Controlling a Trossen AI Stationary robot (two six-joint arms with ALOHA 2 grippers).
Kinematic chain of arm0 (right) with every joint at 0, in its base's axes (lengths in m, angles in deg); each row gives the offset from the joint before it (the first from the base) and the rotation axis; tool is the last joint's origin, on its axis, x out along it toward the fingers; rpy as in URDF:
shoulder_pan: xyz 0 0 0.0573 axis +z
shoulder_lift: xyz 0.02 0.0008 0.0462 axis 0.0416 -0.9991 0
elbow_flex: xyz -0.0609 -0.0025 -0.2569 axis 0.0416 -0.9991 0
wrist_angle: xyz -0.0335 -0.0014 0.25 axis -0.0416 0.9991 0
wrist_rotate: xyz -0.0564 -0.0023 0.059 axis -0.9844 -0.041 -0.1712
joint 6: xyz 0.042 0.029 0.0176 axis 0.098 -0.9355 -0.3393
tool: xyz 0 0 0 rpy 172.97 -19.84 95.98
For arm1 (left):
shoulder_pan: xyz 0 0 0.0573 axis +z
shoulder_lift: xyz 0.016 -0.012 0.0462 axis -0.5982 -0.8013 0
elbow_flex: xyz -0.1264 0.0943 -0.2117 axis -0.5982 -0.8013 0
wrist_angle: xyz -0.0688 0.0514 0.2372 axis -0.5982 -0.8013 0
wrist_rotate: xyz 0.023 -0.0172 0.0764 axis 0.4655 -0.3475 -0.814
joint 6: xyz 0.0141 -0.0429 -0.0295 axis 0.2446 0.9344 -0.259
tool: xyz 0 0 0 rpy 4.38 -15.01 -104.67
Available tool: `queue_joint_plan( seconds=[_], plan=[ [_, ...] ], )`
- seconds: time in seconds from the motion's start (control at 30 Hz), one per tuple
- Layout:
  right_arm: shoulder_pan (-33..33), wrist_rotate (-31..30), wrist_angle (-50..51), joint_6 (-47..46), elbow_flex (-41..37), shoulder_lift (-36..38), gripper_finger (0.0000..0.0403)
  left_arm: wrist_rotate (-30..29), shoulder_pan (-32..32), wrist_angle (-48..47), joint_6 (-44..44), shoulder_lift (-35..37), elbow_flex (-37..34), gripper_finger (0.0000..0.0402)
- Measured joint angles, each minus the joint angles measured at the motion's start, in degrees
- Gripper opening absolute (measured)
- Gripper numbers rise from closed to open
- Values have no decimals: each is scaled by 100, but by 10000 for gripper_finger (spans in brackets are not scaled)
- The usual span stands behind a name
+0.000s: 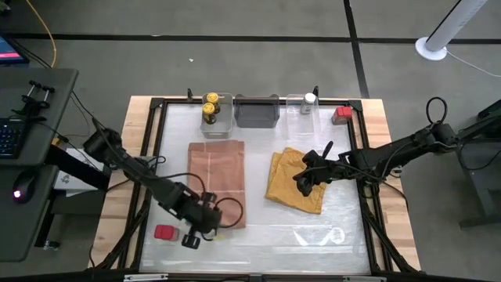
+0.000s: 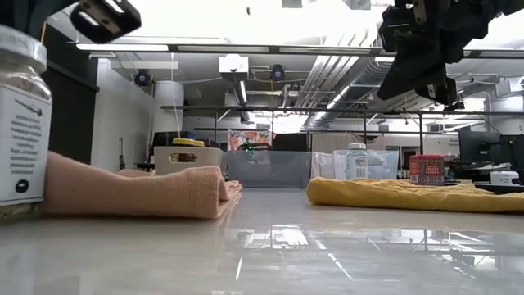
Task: Sort spices by type
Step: Put the white seasoning bottle into the transparent bin
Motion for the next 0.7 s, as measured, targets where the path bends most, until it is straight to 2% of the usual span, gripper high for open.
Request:
queue_joint_plan(
  seconds=[0.1, 0.2, 0.37, 0.5, 0.7],
  plan=[
    [0, 45, 24, -2, 0, 0, 2, 336, 72, 413, -353, -233, 41, 0],
    [0, 56, 24, -17, 0, 0, 2, 400, 147, 507, -407, -360, 185, 0],
    [0, 54, 24, -7, 0, 0, 2, 20, 305, 878, -797, -400, 361, 0],
    [0, 56, 24, -6, 0, 0, 2, -34, 539, 1102, -1109, -476, 369, 0],
    [0, 54, 19, -28, 0, 0, 2, -157, 946, 1951, -1342, -688, 373, 0]
  ],
)
